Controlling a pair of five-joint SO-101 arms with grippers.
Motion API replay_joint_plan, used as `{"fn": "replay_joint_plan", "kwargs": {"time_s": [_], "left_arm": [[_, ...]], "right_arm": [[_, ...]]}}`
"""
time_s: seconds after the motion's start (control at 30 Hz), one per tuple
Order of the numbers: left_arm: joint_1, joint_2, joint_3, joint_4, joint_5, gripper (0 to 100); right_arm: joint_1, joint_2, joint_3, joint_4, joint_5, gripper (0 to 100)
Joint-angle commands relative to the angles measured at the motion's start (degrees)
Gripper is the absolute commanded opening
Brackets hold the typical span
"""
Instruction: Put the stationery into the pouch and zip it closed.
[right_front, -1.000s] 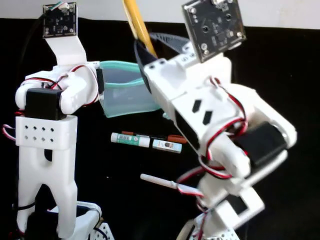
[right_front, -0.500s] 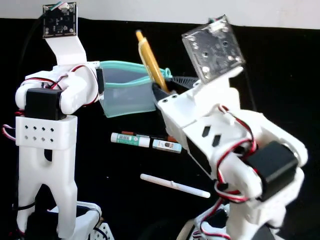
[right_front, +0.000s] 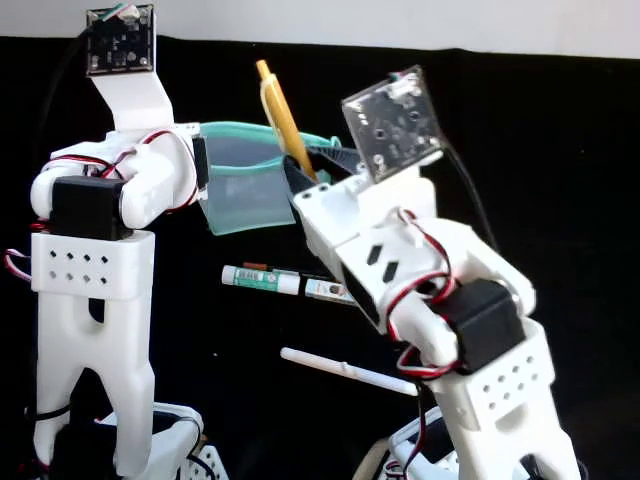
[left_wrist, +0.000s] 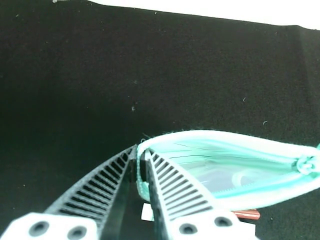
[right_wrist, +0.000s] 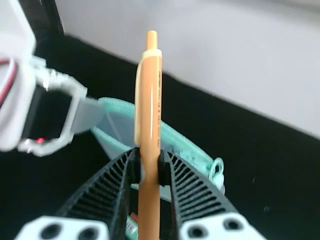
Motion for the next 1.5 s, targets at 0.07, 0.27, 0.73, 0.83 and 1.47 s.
{"fn": "replay_joint_plan", "kwargs": {"time_s": [0.07, 0.27, 0.73, 0.83, 1.47], "left_arm": [[-0.4, 0.6, 0.7, -0.2, -0.5, 1], [-0.4, 0.6, 0.8, -0.2, -0.6, 1], [-0.5, 0.5, 0.7, -0.2, -0.4, 1], [-0.4, 0.5, 0.7, -0.2, -0.4, 1], [-0.7, 0.5, 0.7, 0.2, -0.6, 1]], "right_arm": [[0.2, 1.1, -0.8, -8.2, 1.9, 0.5], [0.2, 4.5, -4.5, -12.7, 2.0, 0.5], [-2.8, 25.2, -32.4, -14.7, 1.9, 0.5], [-2.7, 26.2, -34.3, -14.7, 1.7, 0.5], [-1.0, 18.7, -34.1, -5.2, 2.0, 0.5]]}}
